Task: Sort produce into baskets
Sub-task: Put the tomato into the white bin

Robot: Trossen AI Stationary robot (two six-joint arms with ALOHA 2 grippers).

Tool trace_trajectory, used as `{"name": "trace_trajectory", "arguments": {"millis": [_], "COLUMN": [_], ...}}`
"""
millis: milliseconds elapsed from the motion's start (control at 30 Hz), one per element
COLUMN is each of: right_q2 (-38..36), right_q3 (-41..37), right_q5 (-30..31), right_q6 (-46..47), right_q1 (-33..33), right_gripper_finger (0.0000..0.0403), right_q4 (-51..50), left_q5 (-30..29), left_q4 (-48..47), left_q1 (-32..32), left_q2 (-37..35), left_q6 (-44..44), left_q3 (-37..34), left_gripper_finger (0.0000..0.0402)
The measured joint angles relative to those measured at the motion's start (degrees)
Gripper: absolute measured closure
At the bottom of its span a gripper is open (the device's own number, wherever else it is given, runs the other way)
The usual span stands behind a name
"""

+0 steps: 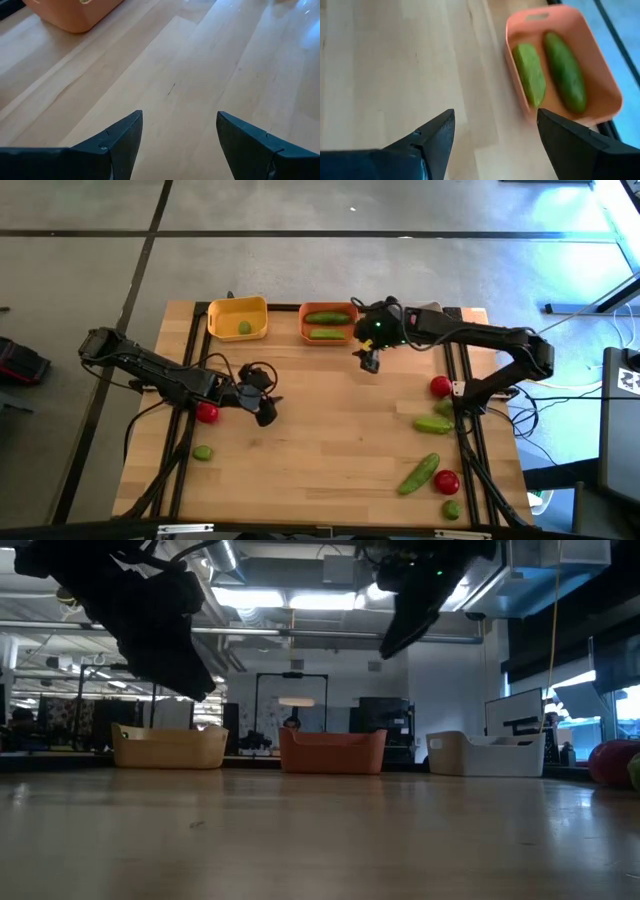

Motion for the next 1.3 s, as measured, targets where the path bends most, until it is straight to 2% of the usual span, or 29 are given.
{"name": "trace_trajectory", "arguments": {"millis": [400, 667, 967, 1300], "right_q2": [-7.48, -8.77, -8.81, -9.16], "right_q3": [0.00, -0.02, -0.32, -9.40], "right_q5": [5.58, 8.73, 10.14, 9.25], "right_q6": [7.77, 14.72, 18.91, 21.09], "right_q1": [-0.04, -0.04, -0.07, -0.22], "right_gripper_finger": [0.0128, 0.0128, 0.0128, 0.0128], "right_q4": [-18.07, -30.49, -34.58, -38.65], "left_q5": [-0.02, -0.02, 0.00, 0.00], "left_q4": [5.03, 5.01, 4.99, 4.99], "left_q1": [0.52, 2.65, 2.91, 2.91], "left_q2": [0.00, 0.00, 0.00, 0.00], "left_q6": [6.27, 6.67, 6.01, 5.01], "left_q3": [0.00, 0.00, 0.00, 0.00], "left_gripper_finger": [0.0153, 0.0152, 0.0153, 0.0153]}}
